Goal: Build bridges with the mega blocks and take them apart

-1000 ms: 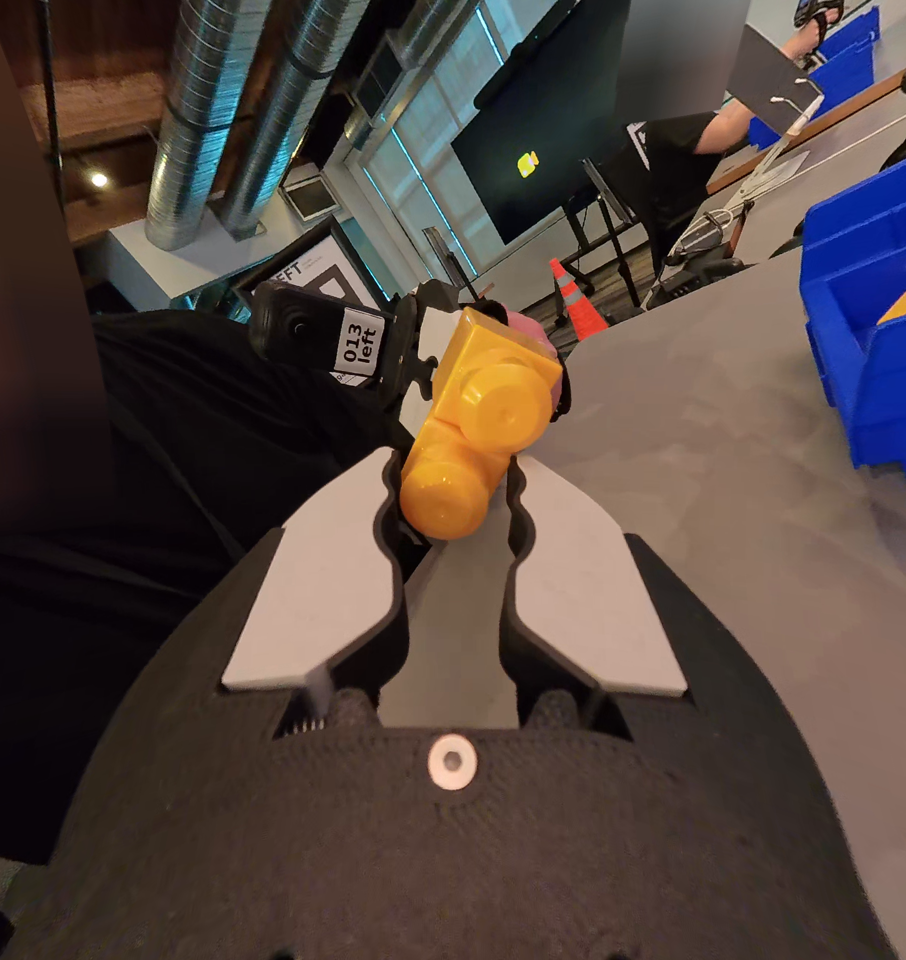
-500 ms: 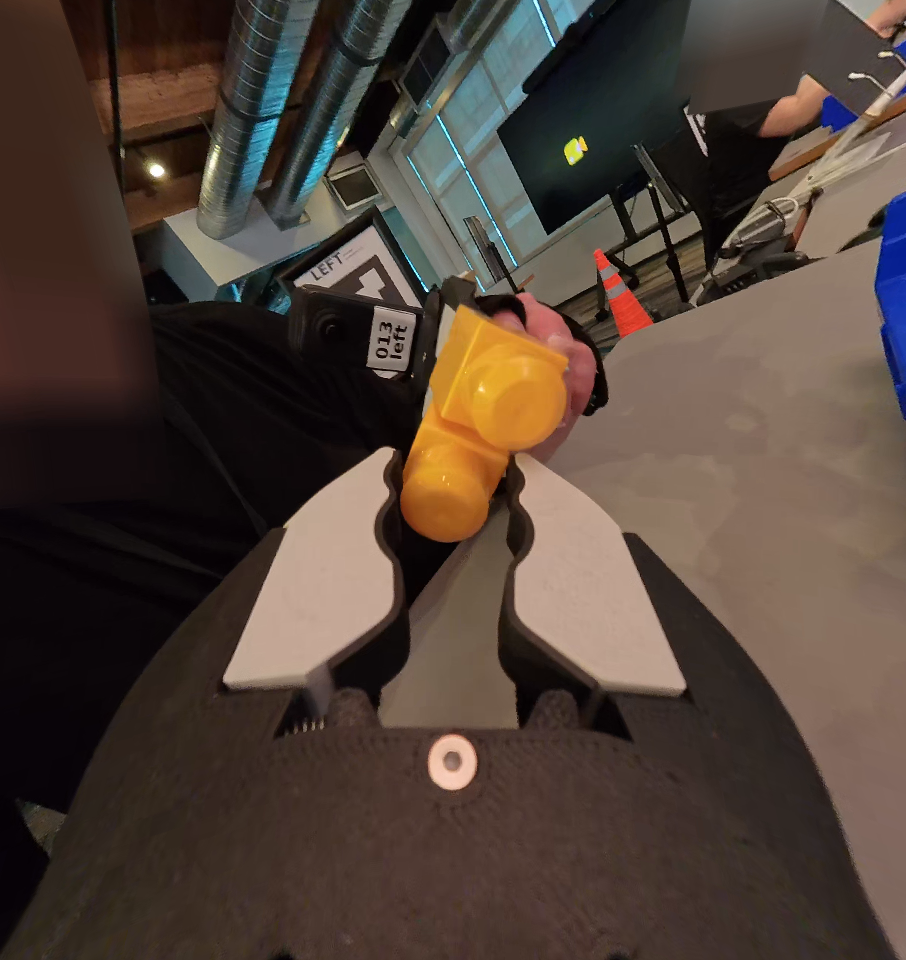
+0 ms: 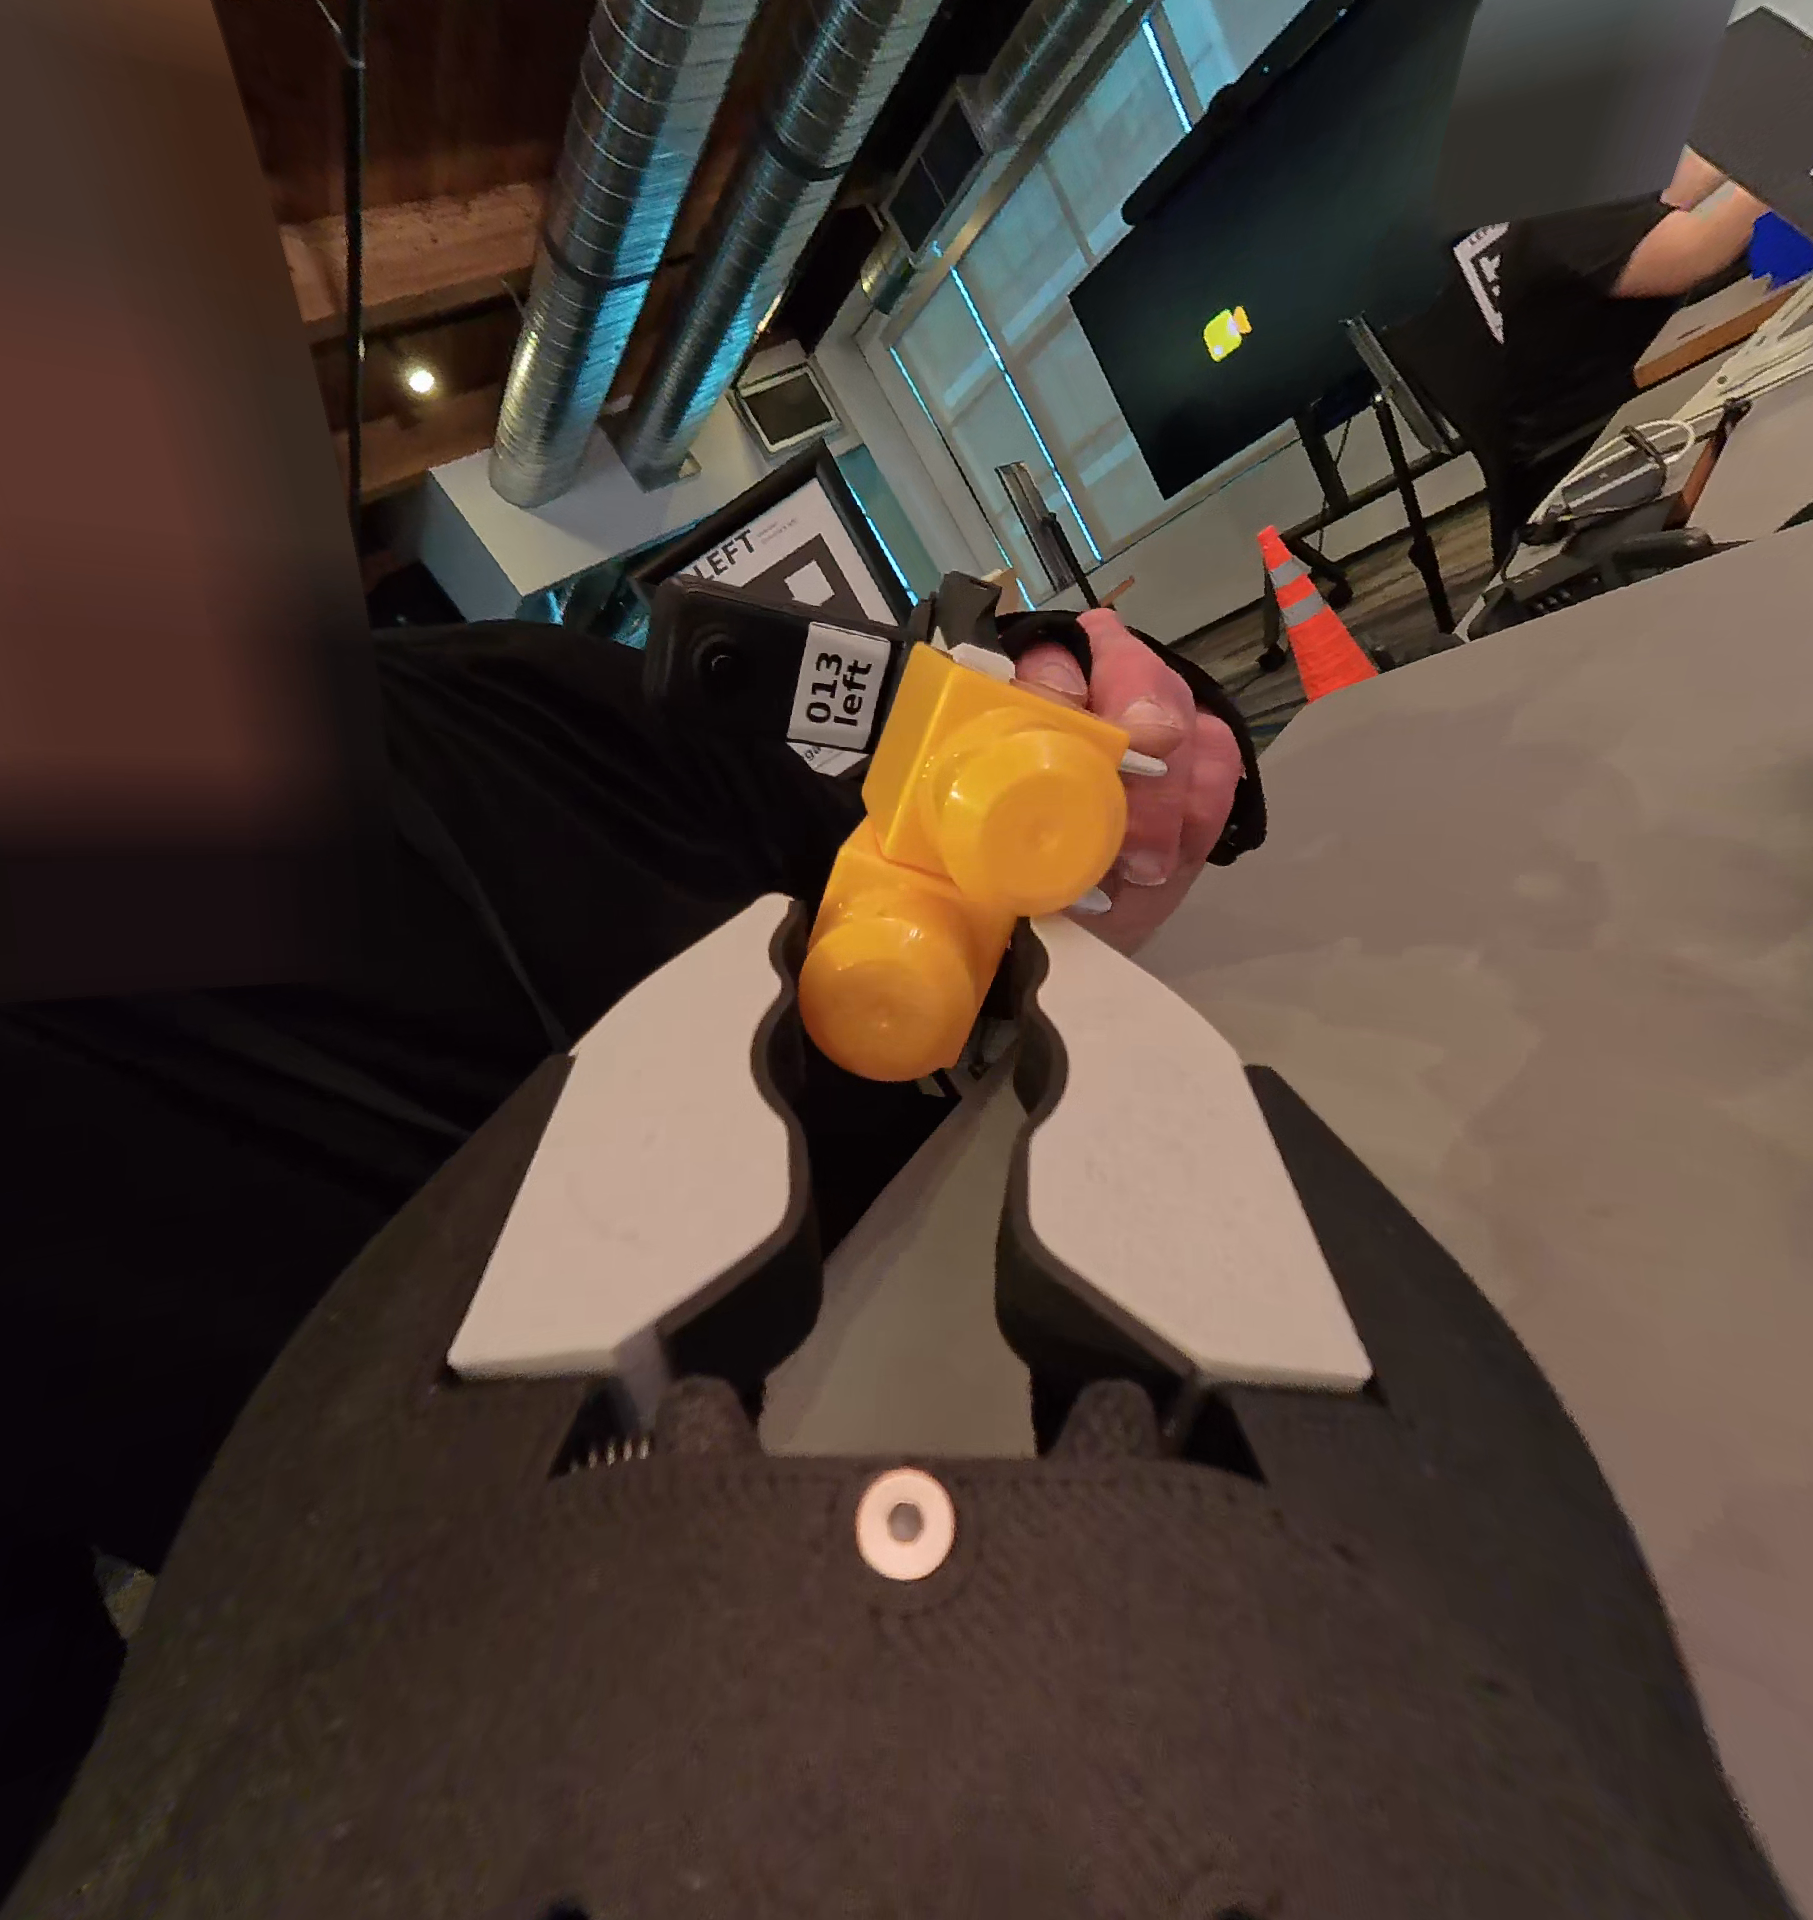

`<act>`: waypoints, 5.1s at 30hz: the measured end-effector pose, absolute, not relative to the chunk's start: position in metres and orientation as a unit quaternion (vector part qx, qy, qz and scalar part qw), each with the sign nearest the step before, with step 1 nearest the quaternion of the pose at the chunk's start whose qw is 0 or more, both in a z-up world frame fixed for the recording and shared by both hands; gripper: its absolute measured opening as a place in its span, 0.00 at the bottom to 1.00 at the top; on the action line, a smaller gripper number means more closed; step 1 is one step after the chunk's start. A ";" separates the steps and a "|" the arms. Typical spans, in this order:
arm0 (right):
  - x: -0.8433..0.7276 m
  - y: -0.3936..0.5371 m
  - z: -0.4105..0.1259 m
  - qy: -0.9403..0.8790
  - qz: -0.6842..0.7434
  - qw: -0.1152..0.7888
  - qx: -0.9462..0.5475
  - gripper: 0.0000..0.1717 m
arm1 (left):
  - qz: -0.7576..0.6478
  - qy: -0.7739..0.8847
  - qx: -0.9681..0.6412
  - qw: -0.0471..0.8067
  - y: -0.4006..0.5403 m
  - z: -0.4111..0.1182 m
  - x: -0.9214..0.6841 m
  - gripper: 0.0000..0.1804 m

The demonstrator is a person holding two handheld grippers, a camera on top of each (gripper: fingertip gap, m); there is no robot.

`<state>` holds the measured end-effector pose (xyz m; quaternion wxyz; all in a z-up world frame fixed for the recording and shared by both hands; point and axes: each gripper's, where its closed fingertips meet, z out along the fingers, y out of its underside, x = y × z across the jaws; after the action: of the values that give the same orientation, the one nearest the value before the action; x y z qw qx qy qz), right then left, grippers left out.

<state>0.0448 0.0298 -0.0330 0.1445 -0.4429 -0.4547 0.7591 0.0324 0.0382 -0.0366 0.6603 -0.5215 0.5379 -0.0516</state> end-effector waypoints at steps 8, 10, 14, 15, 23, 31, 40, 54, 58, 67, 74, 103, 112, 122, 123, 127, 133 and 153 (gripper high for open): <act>0.041 0.035 -0.035 -0.455 0.743 0.164 -0.463 0.25 | -0.092 0.516 -0.543 0.655 0.045 -0.037 0.027 0.03; 0.043 0.040 -0.036 -0.463 0.720 0.181 -0.484 0.31 | -0.107 0.500 -0.548 0.662 0.048 -0.033 0.021 0.03; 0.063 0.058 -0.060 -0.490 0.627 0.216 -0.567 0.37 | -0.128 0.491 -0.551 0.663 0.049 -0.029 0.011 0.03; 0.070 0.062 -0.068 -0.492 0.603 0.216 -0.589 0.38 | -0.129 0.490 -0.550 0.664 0.050 -0.030 0.009 0.03; 0.110 0.065 -0.152 -0.520 0.425 0.197 -0.714 0.38 | -0.133 0.501 -0.547 0.657 0.050 -0.039 0.012 0.03; 0.116 0.049 -0.182 -0.551 0.365 0.163 -0.732 0.43 | -0.126 0.507 -0.555 0.647 0.051 -0.047 0.013 0.03; 0.112 0.027 -0.190 -0.569 0.334 0.125 -0.741 0.38 | -0.128 0.517 -0.561 0.634 0.051 -0.055 0.016 0.03; 0.105 0.033 -0.174 -0.639 0.256 0.224 -0.689 0.26 | -0.126 0.518 -0.566 0.628 0.052 -0.059 0.016 0.03; 0.110 0.046 -0.180 -0.728 0.043 0.276 -0.627 0.26 | -0.123 0.514 -0.570 0.629 0.055 -0.059 0.014 0.03; 0.104 0.020 -0.186 -0.801 -0.069 0.279 -0.526 0.29 | -0.118 0.515 -0.570 0.629 0.054 -0.059 0.014 0.03; 0.103 0.011 -0.161 -0.734 0.111 0.242 -0.624 0.29 | -0.119 0.513 -0.568 0.633 0.055 -0.057 0.013 0.03; 0.064 0.055 -0.009 -0.428 0.632 0.311 -0.566 0.19 | -0.021 0.537 -0.493 0.684 0.045 -0.008 0.000 0.03; 0.052 0.052 0.013 -0.338 0.759 0.270 -0.486 0.19 | 0.100 0.582 -0.436 0.680 0.038 0.006 0.006 0.03; 0.050 0.055 0.024 -0.289 0.803 0.270 -0.446 0.19 | 0.164 0.600 -0.391 0.678 0.033 0.016 0.008 0.03; 0.050 0.055 0.024 -0.287 0.806 0.267 -0.444 0.19 | 0.163 0.602 -0.389 0.678 0.032 0.016 0.008 0.03; 0.050 0.054 0.028 -0.282 0.811 0.274 -0.434 0.19 | 0.158 0.610 -0.384 0.675 0.030 0.015 0.012 0.03; 0.047 0.047 0.030 -0.295 0.811 0.283 -0.420 0.20 | 0.140 0.618 -0.379 0.675 0.027 0.014 0.020 0.03; 0.043 0.034 0.030 -0.339 0.777 0.331 -0.414 0.21 | 0.002 0.585 -0.412 0.699 0.027 0.014 0.024 0.03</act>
<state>0.0431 0.0344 0.0298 0.3309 -0.4136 -0.3394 0.7773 0.0243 0.0272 0.0145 0.6987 -0.4116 0.5852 0.0019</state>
